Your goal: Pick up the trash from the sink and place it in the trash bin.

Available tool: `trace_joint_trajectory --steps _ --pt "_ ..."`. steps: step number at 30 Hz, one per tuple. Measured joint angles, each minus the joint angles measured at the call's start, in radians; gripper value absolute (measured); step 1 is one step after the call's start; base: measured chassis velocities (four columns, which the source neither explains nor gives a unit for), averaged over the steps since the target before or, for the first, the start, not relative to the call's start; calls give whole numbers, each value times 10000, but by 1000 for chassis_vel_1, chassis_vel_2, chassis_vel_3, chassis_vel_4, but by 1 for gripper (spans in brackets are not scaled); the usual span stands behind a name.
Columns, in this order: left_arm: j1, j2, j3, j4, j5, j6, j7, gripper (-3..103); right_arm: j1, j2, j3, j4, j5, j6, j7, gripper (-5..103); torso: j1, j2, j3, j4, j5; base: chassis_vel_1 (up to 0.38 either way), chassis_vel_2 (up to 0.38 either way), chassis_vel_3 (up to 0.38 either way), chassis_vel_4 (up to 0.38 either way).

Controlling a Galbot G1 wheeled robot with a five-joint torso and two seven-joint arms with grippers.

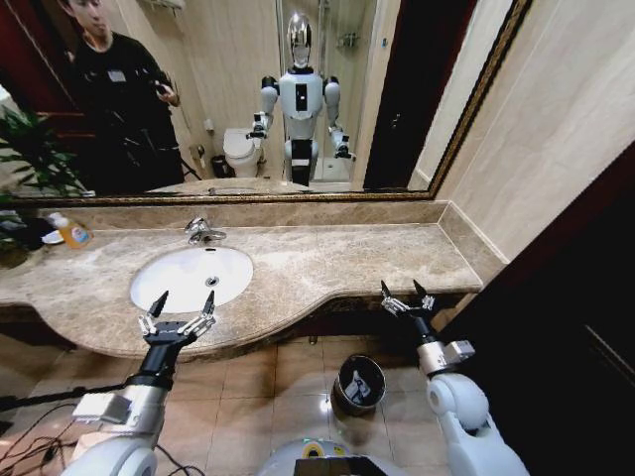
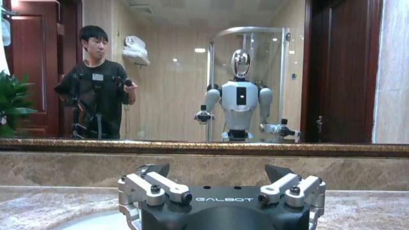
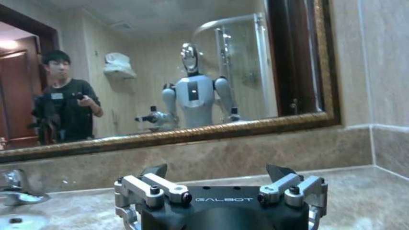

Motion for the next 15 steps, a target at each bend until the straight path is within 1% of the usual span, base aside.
trace_joint_trajectory --steps 6,8,10,12,15 --pt "0 0 0 0 0 0 0 100 102 -83 -32 5 -195 -66 -103 100 0 0 0 0 0 0 0 0 0" --pt "0 0 0 0 0 0 0 100 237 -190 39 -244 -438 -92 -286 100 0 0 0 0 2 0 0 0 0" --pt "0 0 0 0 0 0 0 100 318 -217 79 -350 -497 -142 -258 100 0 0 0 0 2 0 0 0 0" --pt "0 0 0 0 0 0 0 100 535 -309 190 -578 -514 -322 30 100 0 0 0 1 3 0 0 0 0" --pt "0 0 0 0 0 0 0 100 627 -462 339 -705 -327 -500 204 100 1 0 0 0 2 0 0 0 0"
